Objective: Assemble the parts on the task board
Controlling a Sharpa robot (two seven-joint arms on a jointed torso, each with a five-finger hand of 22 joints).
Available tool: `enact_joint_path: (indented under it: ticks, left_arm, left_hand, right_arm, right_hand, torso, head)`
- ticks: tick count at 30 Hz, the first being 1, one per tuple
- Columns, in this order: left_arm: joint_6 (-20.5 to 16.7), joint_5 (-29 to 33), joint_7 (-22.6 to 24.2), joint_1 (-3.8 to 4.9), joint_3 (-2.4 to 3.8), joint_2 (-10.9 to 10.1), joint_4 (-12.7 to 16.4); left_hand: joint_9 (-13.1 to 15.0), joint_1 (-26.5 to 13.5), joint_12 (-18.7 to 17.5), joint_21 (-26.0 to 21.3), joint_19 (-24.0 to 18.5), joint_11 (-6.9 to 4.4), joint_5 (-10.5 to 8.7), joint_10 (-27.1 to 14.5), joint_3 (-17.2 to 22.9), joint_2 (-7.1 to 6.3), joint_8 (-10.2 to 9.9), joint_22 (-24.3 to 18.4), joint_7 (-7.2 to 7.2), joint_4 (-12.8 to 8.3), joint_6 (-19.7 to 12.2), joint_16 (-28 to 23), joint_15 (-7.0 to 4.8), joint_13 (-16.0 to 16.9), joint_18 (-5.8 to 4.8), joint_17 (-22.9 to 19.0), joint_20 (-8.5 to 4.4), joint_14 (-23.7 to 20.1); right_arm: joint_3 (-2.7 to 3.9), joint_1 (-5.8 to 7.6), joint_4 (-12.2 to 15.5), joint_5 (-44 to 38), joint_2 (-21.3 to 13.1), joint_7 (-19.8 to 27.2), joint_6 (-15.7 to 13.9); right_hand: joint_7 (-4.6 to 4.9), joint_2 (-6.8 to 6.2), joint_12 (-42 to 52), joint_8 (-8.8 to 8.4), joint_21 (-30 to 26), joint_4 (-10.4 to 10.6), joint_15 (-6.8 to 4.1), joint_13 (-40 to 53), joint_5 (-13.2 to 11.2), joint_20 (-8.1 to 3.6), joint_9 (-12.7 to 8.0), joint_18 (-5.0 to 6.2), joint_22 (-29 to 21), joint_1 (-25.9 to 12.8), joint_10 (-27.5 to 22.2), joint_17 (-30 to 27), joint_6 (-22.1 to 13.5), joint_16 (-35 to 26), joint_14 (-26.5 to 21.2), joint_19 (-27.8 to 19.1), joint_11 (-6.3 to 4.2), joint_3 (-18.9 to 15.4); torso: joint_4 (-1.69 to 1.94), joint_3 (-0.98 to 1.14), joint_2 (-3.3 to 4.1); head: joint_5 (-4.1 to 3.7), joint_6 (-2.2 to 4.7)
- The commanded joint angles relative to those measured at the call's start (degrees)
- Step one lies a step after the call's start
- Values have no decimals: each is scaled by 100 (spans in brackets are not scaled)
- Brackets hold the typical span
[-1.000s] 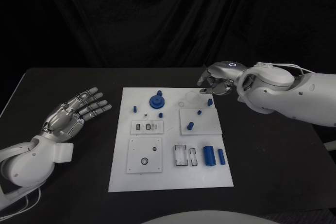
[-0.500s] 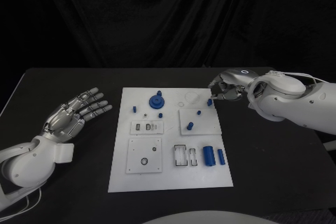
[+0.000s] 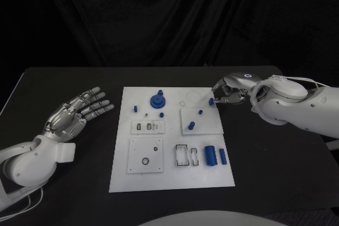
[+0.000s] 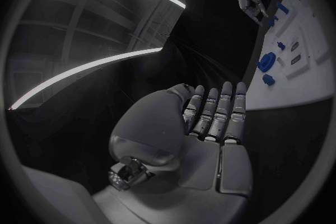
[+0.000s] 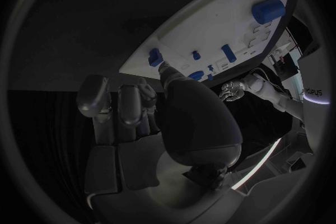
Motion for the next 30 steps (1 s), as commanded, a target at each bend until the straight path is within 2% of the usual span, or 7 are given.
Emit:
enact_joint_path:
  ticks: [1, 12, 22, 30]
  left_arm:
    - [96, 23, 22, -5, 5, 13, 8]
    - [113, 23, 11, -6, 5, 21, 2]
    - [137, 23, 11, -9, 5, 35, -24]
    - [159, 23, 12, -13, 5, 53, -51]
  left_hand:
    - [6, -50, 33, 30, -40, 41, -20, 7, 54, 23, 2, 9, 40, -2, 5, 42, 26, -1, -94, -10, 9, -13]
    - [6, -50, 33, 30, -40, 41, -20, 7, 54, 23, 2, 9, 40, -2, 5, 42, 26, -1, -94, -10, 9, -13]
    - [6, -57, 34, 32, -43, 46, -21, 12, 71, 29, 3, 10, 44, 0, 8, 47, 28, 0, -97, -11, 8, -16]
    - [6, -61, 35, 34, -46, 49, -22, 14, 81, 32, 0, 11, 46, 0, 1, 49, 28, 0, -98, -12, 7, -19]
  right_arm:
    - [3, -20, -5, 25, 3, -61, -73]
    - [2, -72, -10, 29, 31, -30, -4]
    - [2, -124, -39, 30, 83, -11, 41]
    - [2, -150, -91, 30, 136, -17, 34]
  right_hand:
    - [3, -73, -31, 39, -48, 25, 10, -15, -32, 12, -7, 53, -13, 6, 7, -38, -6, -49, -63, -12, 8, -29]
    - [4, -109, -61, 74, -113, 47, 9, -49, -35, 11, 3, 63, -39, 57, -18, -125, 60, -152, -103, -36, 8, -72]
    - [-6, -147, -74, 109, -166, 33, 4, -57, -29, 8, 17, 68, -53, 183, -8, -185, 133, -230, -122, -45, 2, -98]
    - [-7, -136, -73, 181, -200, 13, 1, -45, 6, 5, 66, 69, -53, 323, 19, -208, 267, -268, -115, -34, -1, -96]
  torso:
    - [-4, 0, 1]
    - [-4, 2, 1]
    - [-7, -8, -8]
    - [8, -5, -3]
  head:
    - [6, -7]
    - [-12, -32]
    - [-7, -53]
    - [-25, -62]
